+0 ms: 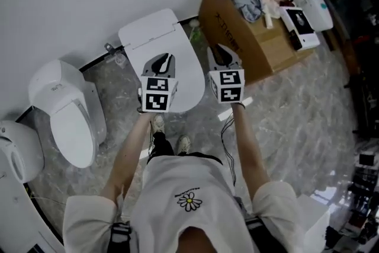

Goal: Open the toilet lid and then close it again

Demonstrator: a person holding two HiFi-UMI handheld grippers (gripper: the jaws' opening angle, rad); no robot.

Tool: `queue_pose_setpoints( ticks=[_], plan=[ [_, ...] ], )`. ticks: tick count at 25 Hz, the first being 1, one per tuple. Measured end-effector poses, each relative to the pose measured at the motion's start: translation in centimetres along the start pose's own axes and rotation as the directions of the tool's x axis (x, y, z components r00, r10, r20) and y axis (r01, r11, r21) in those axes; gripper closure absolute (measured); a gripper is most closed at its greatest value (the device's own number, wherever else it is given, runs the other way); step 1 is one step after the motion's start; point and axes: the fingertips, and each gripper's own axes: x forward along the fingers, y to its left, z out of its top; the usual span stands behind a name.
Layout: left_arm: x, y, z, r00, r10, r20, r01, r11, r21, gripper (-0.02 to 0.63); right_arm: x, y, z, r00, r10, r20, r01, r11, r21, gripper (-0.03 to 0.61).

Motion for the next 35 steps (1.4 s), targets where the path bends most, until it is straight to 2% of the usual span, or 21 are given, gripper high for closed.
queue_pose_setpoints(
  ticks=[2, 4, 6, 8, 12, 21, 35],
  plan=[
    [-3.2, 0.0, 5.7, 0.992, 0.023, 0.125, -0.022, 1.0, -0.011, 0.568, -3.4, 0.2, 4.7, 0.993, -0.036, 0.117, 0.027, 0.997, 0.07, 0.506],
    [-6.4, -0.2, 9.7, 0.973, 0.05, 0.226, -0.045, 0.999, -0.025, 0.581, -6.9, 1.0, 8.4, 0.973, -0.064, 0.22, 0.039, 0.993, 0.115, 0.518],
    [-9.0, 0.1, 12.0, 0.951, 0.084, 0.297, -0.076, 0.996, -0.039, 0.588, -9.5, 2.3, 10.8, 0.953, -0.079, 0.292, 0.043, 0.991, 0.129, 0.531],
    [-10.9, 0.8, 12.9, 0.938, 0.112, 0.328, -0.104, 0.994, -0.044, 0.592, -11.2, 3.9, 12.5, 0.937, -0.086, 0.34, 0.048, 0.992, 0.12, 0.532],
    [-13.4, 1.9, 13.3, 0.924, 0.141, 0.355, -0.144, 0.989, -0.017, 0.592, -12.7, 6.5, 14.6, 0.911, -0.08, 0.404, 0.05, 0.995, 0.085, 0.543],
    [-14.3, 2.9, 13.0, 0.915, 0.165, 0.369, -0.185, 0.983, 0.019, 0.592, -11.5, 7.6, 13.8, 0.927, -0.07, 0.368, 0.045, 0.996, 0.075, 0.548],
    [-13.8, 4.7, 12.4, 0.919, 0.181, 0.351, -0.191, 0.981, -0.007, 0.592, -10.3, 8.1, 13.2, 0.942, -0.073, 0.328, 0.063, 0.997, 0.04, 0.548]
  ],
)
